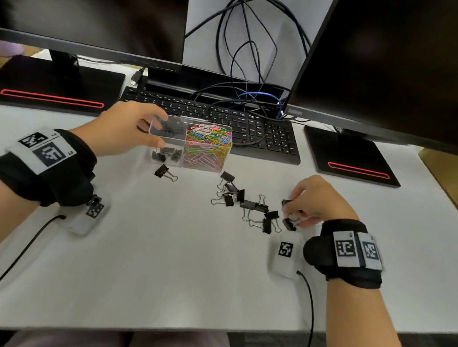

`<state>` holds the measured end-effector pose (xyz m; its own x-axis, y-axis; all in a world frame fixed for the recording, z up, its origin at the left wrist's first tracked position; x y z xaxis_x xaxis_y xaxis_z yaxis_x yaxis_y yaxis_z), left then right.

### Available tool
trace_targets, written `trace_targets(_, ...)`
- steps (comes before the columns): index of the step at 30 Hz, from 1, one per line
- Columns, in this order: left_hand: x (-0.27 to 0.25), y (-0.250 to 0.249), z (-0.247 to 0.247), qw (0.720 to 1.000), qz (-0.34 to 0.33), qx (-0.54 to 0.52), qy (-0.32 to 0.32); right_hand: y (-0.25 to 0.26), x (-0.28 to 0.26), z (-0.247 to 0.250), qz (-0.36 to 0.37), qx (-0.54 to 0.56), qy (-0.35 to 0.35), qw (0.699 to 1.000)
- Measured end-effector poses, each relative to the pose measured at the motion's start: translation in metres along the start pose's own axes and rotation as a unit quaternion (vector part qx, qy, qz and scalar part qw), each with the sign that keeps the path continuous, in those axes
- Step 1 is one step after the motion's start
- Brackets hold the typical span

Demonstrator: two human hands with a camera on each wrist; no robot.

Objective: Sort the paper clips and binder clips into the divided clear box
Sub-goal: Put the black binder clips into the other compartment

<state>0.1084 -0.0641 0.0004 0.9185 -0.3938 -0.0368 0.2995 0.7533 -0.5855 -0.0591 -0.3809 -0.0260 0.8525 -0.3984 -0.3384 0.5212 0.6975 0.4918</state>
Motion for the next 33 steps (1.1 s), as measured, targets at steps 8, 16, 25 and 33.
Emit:
trace_targets(8,0.002,0.002,0.001,1.0,0.002,0.005,-0.004,0.04,0.008,-0.025,0.092,-0.04,-0.005,0.995)
trace_targets(16,0.006,0.007,-0.002,1.0,0.0,-0.003,-0.004,0.057,0.014,-0.035,0.128,-0.046,0.027,0.99)
trace_targets(25,0.008,0.008,-0.004,1.0,-0.001,-0.007,-0.001,0.115,0.0,0.007,0.197,0.084,-0.091,0.972)
trace_targets(33,0.007,0.01,-0.007,1.0,0.001,-0.029,0.009,0.234,-0.01,-0.019,0.353,0.075,-0.106,0.927)
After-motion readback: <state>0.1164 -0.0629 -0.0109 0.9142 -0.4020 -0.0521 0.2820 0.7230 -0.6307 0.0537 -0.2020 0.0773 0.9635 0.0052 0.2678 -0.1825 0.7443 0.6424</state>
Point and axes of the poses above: each hand's wrist, its own x-axis towards the middle knuckle, its own z-axis out of the back of the hand, y = z × x, the point moved 7 cm from there along x, towards the middle knuckle, and after that the axes turned 9 degrees about z, right-handed, at the moved point
